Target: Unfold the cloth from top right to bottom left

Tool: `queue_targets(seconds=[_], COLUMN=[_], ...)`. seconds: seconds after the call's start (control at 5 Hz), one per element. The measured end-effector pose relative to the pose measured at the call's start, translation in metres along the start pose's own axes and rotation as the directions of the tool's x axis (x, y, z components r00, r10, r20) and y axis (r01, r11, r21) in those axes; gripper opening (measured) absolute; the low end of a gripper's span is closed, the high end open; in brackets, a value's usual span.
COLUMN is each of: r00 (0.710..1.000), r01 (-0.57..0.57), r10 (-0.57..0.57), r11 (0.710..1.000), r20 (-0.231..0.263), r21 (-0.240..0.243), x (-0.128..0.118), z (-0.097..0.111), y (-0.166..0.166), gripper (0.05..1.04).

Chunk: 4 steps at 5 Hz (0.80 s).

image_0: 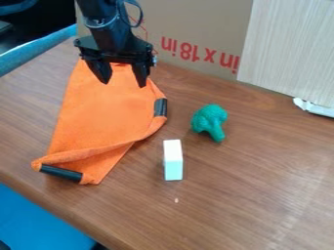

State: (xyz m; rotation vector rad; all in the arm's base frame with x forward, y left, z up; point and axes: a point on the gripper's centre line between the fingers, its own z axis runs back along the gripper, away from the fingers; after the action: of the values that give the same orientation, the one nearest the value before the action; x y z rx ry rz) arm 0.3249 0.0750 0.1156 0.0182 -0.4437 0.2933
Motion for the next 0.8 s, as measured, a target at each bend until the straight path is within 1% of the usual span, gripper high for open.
queue_targets(seconds=[0.2, 0.4, 0.6, 0.8], r00=[0.999, 0.996, 0.993, 0.992], r01=[-0.01, -0.059, -0.104, -0.115], r10=[0.01, 0.062, 0.107, 0.12], r11=[1.0, 0.997, 0.992, 0.99], r20=[-0.033, -0.065, -0.045, -0.048], r21=[0.006, 0.047, 0.066, 0.086], x=[-0.005, -0.001, 0.01, 0.008], z=[-0.009, -0.019, -0.021, -0.024], y=[0.001, -0.015, -0.022, -0.03], gripper=[1.0, 1.0, 1.001, 1.0])
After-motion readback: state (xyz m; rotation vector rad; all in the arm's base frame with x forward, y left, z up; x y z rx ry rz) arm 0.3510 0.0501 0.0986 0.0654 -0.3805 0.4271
